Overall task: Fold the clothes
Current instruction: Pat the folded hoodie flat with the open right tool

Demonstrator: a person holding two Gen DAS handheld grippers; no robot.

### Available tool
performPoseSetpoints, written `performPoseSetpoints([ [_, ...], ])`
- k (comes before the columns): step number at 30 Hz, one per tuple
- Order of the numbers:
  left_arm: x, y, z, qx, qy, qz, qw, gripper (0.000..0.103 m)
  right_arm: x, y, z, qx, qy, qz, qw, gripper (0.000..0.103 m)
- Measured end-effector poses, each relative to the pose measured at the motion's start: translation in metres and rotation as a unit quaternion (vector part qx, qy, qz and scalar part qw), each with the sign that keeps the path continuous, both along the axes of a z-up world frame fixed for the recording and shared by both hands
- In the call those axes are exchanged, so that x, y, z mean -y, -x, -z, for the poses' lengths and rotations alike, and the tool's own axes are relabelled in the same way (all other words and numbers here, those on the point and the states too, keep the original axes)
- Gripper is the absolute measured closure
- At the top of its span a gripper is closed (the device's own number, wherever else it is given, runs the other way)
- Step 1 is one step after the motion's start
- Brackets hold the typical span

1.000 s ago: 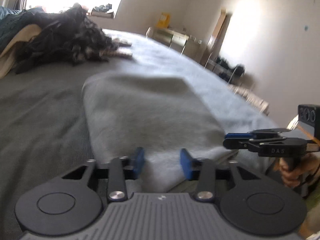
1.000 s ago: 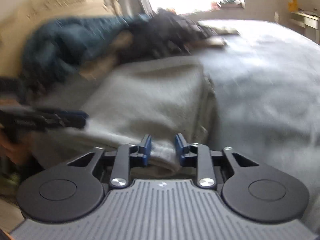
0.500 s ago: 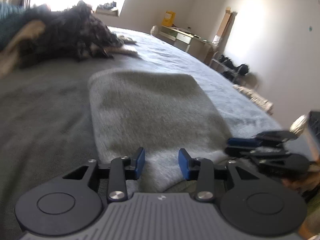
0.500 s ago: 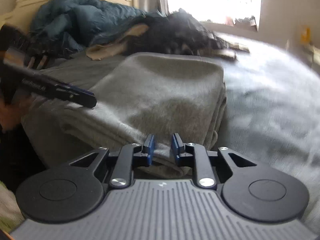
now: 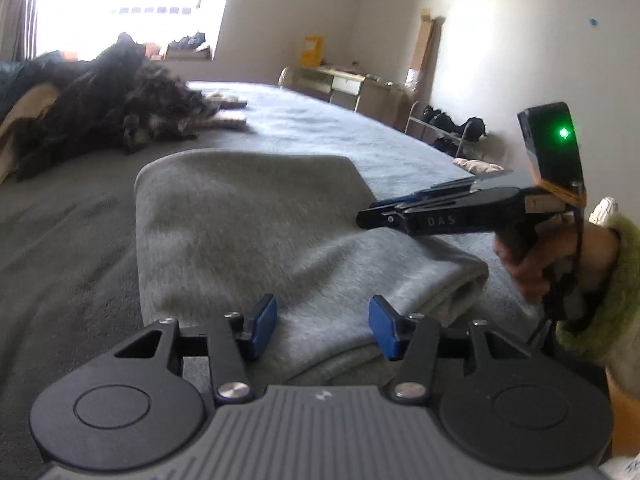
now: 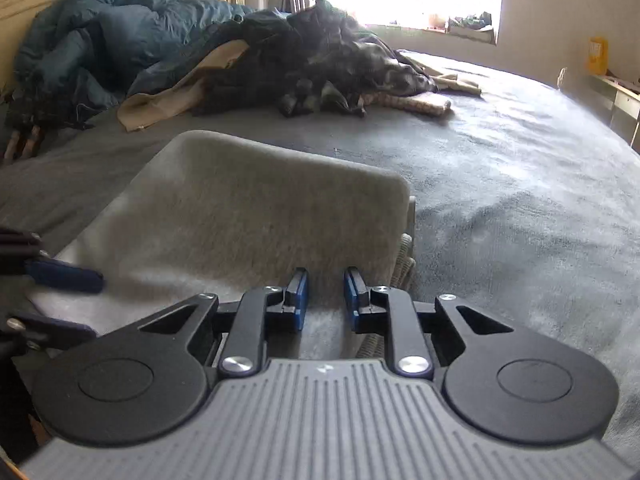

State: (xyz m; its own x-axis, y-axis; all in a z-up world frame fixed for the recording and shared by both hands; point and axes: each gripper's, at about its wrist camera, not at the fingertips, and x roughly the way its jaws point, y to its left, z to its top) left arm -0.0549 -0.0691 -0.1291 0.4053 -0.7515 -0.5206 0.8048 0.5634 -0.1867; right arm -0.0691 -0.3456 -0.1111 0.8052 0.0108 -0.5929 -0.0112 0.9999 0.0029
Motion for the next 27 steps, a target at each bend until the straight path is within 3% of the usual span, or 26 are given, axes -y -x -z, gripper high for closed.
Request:
performPoseSetpoints([
  [2,0.000,0.002,0.002,0.001,0.009,-0.005,0.9999,0.046,0.002,-0.006,-0.023,-0.009,-0.008,-0.001,1.000,0.084],
  [5,0.000,0.003,0.005,0.001,0.019,-0.008,0.9998,0.045,0.001,-0.021,-0.049,0.021,-0.017,-0.014,1.000,0.084],
  [7,-0.001,0.005,0.005,0.007,0.022,-0.007,0.9997,0.045,0.003,-0.041,-0.047,0.024,-0.005,-0.006,1.000,0.084],
  [9,-0.002,0.004,0.005,0.008,0.030,-0.005,0.9995,0.045,0.008,-0.062,-0.021,-0.014,0.006,0.017,1.000,0.086],
  [11,-0.003,0.004,0.005,0.005,0.035,-0.006,0.9993,0.045,0.018,-0.076,-0.003,-0.039,-0.015,0.028,0.999,0.086],
  [14,-0.005,0.005,0.006,0.011,0.038,-0.001,0.9992,0.045,-0.002,-0.072,-0.034,-0.027,0.032,0.027,0.999,0.083],
  [16,-0.007,0.006,0.008,0.016,0.042,0.002,0.9990,0.045,-0.021,-0.065,-0.056,0.002,0.039,-0.015,0.999,0.083],
  [18,-0.008,0.007,0.009,0.015,0.046,0.001,0.9988,0.045,-0.040,-0.067,-0.074,0.017,0.001,-0.086,0.996,0.083],
  [20,-0.008,0.008,0.010,0.016,0.049,-0.001,0.9987,0.045,-0.064,-0.079,-0.074,0.005,-0.020,-0.151,0.988,0.085],
  [24,-0.007,0.011,0.013,0.028,0.049,-0.008,0.9984,0.045,-0.089,-0.122,-0.022,-0.067,0.023,-0.170,0.983,0.086],
  [26,-0.007,0.009,0.013,0.022,0.051,-0.008,0.9984,0.045,-0.085,-0.130,-0.014,-0.070,0.007,-0.171,0.983,0.086],
  [27,-0.008,0.008,0.012,0.018,0.056,-0.006,0.9983,0.045,-0.084,-0.127,-0.023,-0.069,0.004,-0.167,0.984,0.087],
])
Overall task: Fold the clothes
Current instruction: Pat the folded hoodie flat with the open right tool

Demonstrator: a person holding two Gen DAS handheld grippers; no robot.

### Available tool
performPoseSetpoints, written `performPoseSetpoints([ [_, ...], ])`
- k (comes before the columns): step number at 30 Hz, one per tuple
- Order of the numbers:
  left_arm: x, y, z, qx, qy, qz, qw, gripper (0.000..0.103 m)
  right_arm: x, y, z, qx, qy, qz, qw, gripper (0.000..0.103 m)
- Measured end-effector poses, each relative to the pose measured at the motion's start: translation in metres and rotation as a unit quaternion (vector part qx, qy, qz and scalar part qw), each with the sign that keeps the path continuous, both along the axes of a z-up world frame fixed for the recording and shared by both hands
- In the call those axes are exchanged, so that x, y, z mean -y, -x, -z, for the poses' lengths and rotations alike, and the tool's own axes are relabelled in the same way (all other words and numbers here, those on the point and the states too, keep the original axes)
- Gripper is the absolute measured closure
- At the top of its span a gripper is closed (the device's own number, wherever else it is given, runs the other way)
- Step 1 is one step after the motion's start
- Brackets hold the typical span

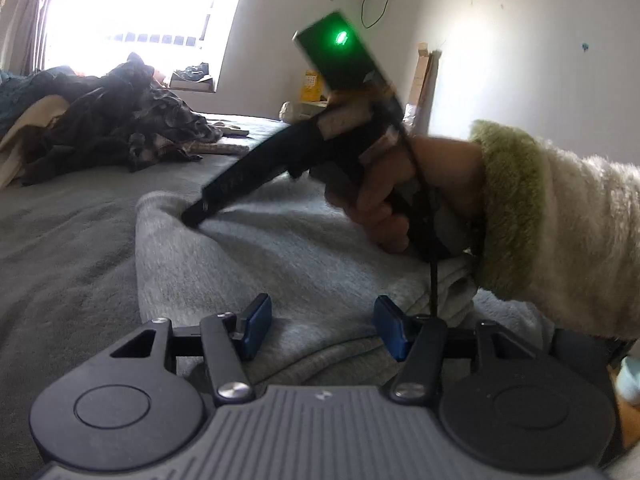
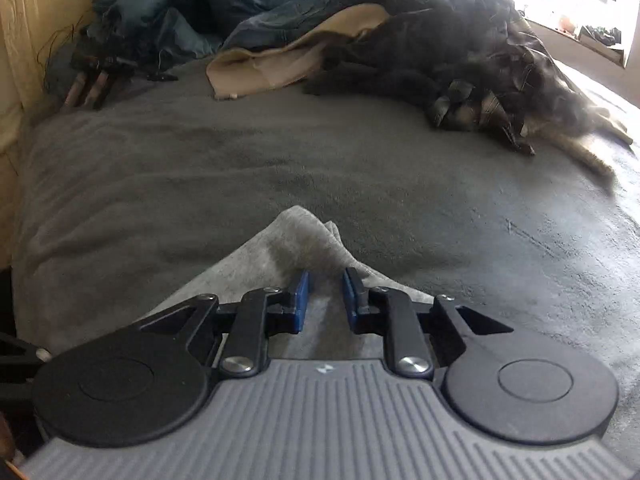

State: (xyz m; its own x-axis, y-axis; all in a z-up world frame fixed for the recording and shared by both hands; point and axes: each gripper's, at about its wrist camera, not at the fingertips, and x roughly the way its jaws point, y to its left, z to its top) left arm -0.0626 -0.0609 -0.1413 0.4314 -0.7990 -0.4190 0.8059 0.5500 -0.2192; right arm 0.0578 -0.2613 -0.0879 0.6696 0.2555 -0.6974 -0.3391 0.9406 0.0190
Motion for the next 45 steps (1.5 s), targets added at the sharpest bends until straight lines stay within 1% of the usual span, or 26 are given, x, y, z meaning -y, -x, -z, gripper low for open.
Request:
performPoseSetpoints([
  [2,-0.001,0.000,0.001,0.002,0.003,0.003,1.0000,0.045,-0.004,0.008,-0.021,0.012,-0.007,0.001,1.000,0.083],
  [4,-0.002,0.001,0.002,0.006,0.004,0.004,1.0000,0.045,-0.015,0.011,-0.032,0.026,-0.021,-0.029,0.999,0.084],
  [10,0.001,0.001,0.001,0.003,0.000,-0.009,1.0000,0.045,-0.027,-0.030,0.013,-0.015,-0.016,-0.039,0.999,0.086],
  [11,0.000,-0.001,0.001,-0.002,0.002,-0.008,1.0000,0.045,-0.024,-0.032,0.013,-0.014,-0.032,-0.033,0.999,0.086],
  [12,-0.001,-0.002,0.000,-0.007,0.007,-0.006,0.9999,0.045,-0.024,-0.030,0.008,-0.014,-0.037,-0.028,0.999,0.086],
  [17,-0.013,-0.003,-0.009,-0.025,0.027,-0.009,0.9993,0.046,-0.014,0.009,-0.035,0.016,-0.025,-0.003,1.000,0.084],
  [19,-0.023,-0.007,-0.016,-0.037,0.043,-0.015,0.9983,0.047,0.000,0.032,-0.051,0.024,-0.035,0.015,0.999,0.084],
  [21,-0.033,-0.011,-0.018,-0.056,0.055,-0.023,0.9967,0.047,0.019,0.047,-0.054,0.026,-0.034,0.047,0.998,0.084],
  [22,-0.035,-0.013,-0.017,-0.066,0.054,-0.026,0.9960,0.047,0.029,0.054,-0.053,0.024,-0.033,0.065,0.997,0.084],
  [24,-0.031,-0.014,-0.010,-0.077,0.035,-0.027,0.9961,0.047,0.048,0.065,-0.037,0.005,-0.024,0.109,0.994,0.083],
  [26,-0.028,-0.009,-0.007,-0.066,0.026,-0.024,0.9972,0.046,0.067,0.071,-0.009,-0.015,-0.014,0.149,0.989,0.084],
  [27,-0.027,-0.006,-0.009,-0.060,0.020,-0.023,0.9978,0.046,0.075,0.076,-0.002,-0.010,-0.034,0.155,0.987,0.084],
  [28,-0.027,-0.004,-0.010,-0.054,0.013,-0.023,0.9982,0.046,0.079,0.082,-0.003,-0.002,-0.054,0.163,0.985,0.084],
  [30,-0.030,0.000,-0.017,-0.049,0.006,-0.027,0.9984,0.047,0.079,0.094,-0.018,0.012,-0.067,0.176,0.982,0.083],
  [33,-0.036,0.004,-0.023,-0.055,0.006,-0.028,0.9981,0.046,0.075,0.129,-0.044,0.054,-0.080,0.158,0.983,0.083],
  [35,-0.030,0.007,-0.023,-0.056,-0.019,-0.034,0.9976,0.046,0.069,0.154,-0.052,0.064,-0.092,0.139,0.984,0.083],
  [36,-0.028,0.010,-0.024,-0.052,-0.030,-0.036,0.9975,0.046,0.066,0.163,-0.050,0.060,-0.095,0.131,0.985,0.083],
  [38,-0.019,0.008,-0.028,-0.052,-0.048,-0.039,0.9967,0.045,0.059,0.176,-0.035,0.039,-0.088,0.126,0.987,0.082],
  [40,-0.009,0.005,-0.034,-0.058,-0.067,-0.041,0.9953,0.045,0.052,0.179,-0.008,0.011,-0.059,0.138,0.989,0.082],
  [42,-0.002,0.003,-0.043,-0.064,-0.083,-0.053,0.9931,0.046,0.046,0.184,-0.001,0.026,-0.047,0.145,0.988,0.082],
  [45,0.006,0.005,-0.058,-0.056,-0.091,-0.067,0.9920,0.046,0.045,0.198,-0.023,0.067,-0.067,0.156,0.983,0.082],
])
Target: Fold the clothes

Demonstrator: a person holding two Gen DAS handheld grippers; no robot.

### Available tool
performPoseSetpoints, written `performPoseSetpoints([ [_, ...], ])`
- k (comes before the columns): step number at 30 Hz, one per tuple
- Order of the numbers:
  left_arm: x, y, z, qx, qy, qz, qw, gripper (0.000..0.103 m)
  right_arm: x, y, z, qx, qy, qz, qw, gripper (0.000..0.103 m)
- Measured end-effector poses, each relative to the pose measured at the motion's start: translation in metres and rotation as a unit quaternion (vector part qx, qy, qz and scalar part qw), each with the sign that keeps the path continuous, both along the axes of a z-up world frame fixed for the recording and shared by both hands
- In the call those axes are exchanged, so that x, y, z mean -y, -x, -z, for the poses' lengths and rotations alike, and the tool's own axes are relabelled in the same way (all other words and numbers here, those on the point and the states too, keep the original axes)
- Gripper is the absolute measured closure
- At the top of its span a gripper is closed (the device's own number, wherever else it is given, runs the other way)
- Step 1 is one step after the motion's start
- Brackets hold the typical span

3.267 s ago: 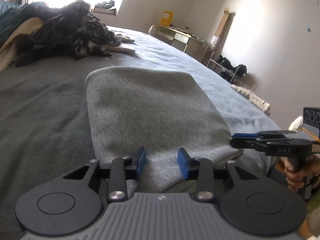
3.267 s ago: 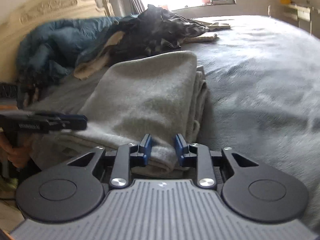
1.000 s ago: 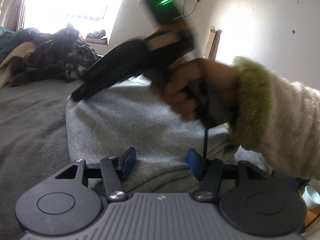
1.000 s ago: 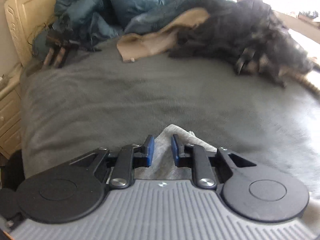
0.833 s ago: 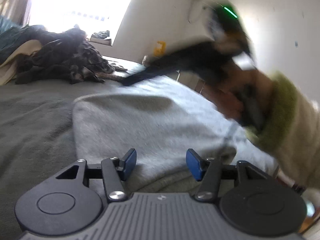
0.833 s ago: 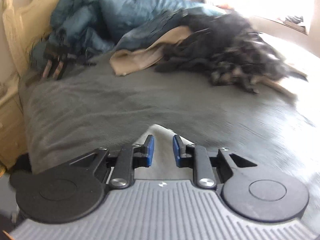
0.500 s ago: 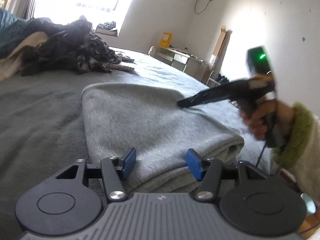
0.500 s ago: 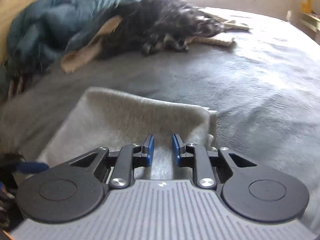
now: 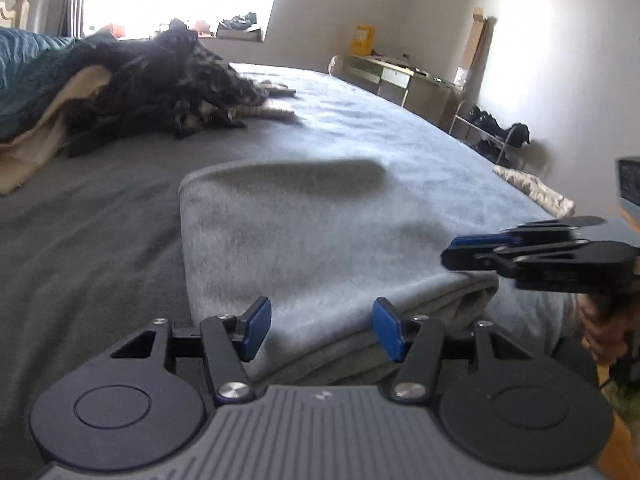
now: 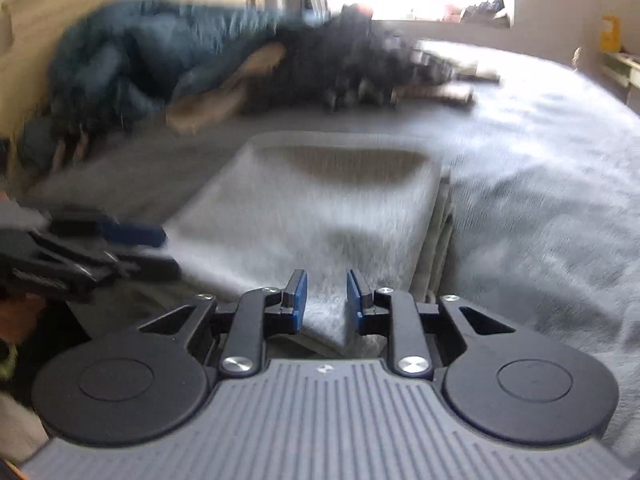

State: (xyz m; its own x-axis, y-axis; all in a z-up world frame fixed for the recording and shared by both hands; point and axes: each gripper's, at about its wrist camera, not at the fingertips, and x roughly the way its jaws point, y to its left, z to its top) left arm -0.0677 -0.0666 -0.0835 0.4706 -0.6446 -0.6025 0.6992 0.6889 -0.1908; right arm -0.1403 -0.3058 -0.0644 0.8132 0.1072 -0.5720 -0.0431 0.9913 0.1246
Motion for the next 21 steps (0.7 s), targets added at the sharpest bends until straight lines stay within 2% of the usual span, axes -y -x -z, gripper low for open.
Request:
performPoseSetpoints([
  [2,0.006,0.002,-0.007,0.007,-0.008,-0.005,0.9999,0.045,0.001,0.008,-0.005,0.019,-0.004,-0.002,1.000,0.082],
  [6,0.029,-0.005,0.001,-0.008,-0.055,-0.024,0.9982,0.044,0.003,0.002,0.023,-0.018,0.005,0.003,1.000,0.080],
  [8,0.035,-0.010,0.009,-0.025,-0.072,-0.036,0.9965,0.044,0.004,0.005,0.029,-0.010,-0.012,0.011,1.000,0.080],
  [12,0.041,-0.008,0.007,-0.017,-0.091,-0.047,0.9946,0.041,0.007,0.005,0.012,0.014,-0.028,0.026,0.999,0.080],
  [15,0.046,-0.007,0.007,-0.016,-0.102,-0.054,0.9931,0.040,0.011,-0.004,0.008,0.030,-0.022,0.042,0.998,0.078],
  [19,0.053,-0.005,0.007,-0.008,-0.115,-0.064,0.9912,0.037,0.012,-0.014,0.027,-0.002,-0.014,0.048,0.999,0.077],
  [21,0.056,-0.003,0.008,-0.004,-0.123,-0.069,0.9900,0.036,0.011,-0.012,0.032,0.002,-0.009,0.048,0.999,0.077],
])
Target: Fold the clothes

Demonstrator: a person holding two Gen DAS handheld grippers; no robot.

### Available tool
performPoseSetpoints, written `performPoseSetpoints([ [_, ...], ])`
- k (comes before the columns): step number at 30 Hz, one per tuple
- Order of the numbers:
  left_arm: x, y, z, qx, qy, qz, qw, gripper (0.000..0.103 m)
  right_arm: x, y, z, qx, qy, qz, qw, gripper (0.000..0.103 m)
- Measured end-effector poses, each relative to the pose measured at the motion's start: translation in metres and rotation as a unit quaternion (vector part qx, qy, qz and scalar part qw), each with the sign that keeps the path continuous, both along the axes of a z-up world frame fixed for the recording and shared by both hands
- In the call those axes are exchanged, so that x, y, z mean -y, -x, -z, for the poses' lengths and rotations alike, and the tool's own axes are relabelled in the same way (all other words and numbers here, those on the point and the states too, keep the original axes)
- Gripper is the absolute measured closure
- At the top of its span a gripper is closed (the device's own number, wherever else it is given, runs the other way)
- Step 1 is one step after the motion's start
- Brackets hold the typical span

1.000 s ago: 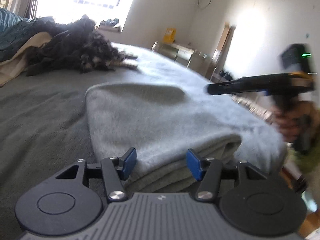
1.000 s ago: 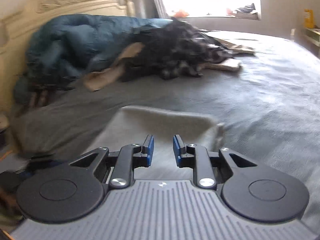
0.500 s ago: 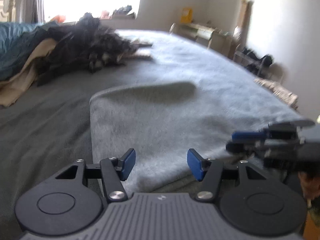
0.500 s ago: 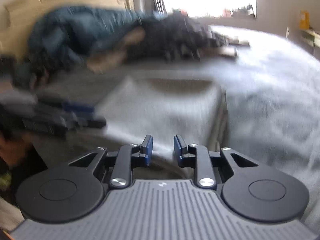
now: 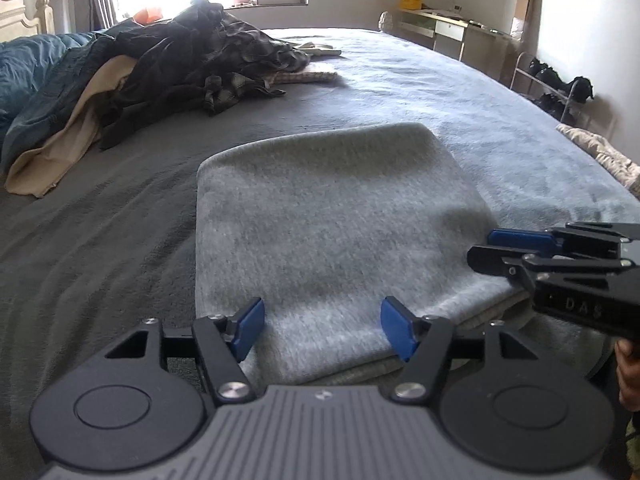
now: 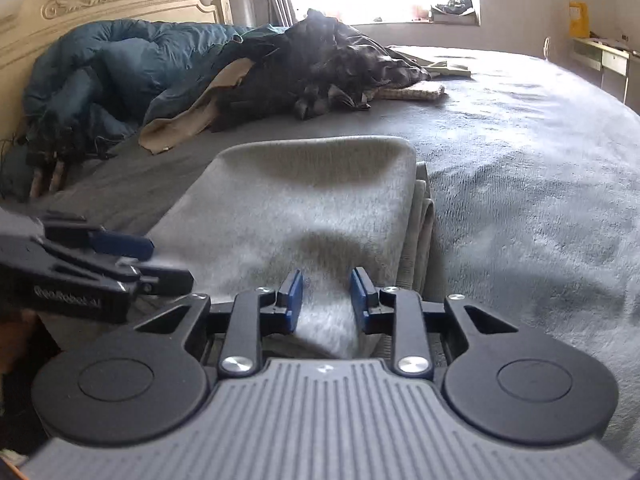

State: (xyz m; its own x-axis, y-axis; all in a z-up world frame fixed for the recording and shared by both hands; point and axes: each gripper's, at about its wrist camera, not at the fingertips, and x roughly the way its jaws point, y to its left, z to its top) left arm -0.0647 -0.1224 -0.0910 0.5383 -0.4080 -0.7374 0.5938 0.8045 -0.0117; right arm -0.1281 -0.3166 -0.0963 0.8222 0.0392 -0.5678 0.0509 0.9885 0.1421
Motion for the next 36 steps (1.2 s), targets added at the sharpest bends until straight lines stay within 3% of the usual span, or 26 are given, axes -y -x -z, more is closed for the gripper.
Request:
performPoseSetpoints([
  [14,0.014,0.007,-0.004,0.026,-0.045,-0.017,0.9985,0.029,0.000,0.003,0.003,0.007,-0.004,-0.006,1.000,0.072],
  [20,0.018,0.010,-0.006,0.037,-0.058,-0.027,0.9973,0.025,-0.004,0.003,0.003,0.008,-0.004,-0.011,1.000,0.061],
  [36,0.022,0.009,-0.007,0.037,-0.061,-0.045,0.9964,0.016,-0.005,0.003,0.002,0.006,-0.009,-0.014,1.000,0.055],
])
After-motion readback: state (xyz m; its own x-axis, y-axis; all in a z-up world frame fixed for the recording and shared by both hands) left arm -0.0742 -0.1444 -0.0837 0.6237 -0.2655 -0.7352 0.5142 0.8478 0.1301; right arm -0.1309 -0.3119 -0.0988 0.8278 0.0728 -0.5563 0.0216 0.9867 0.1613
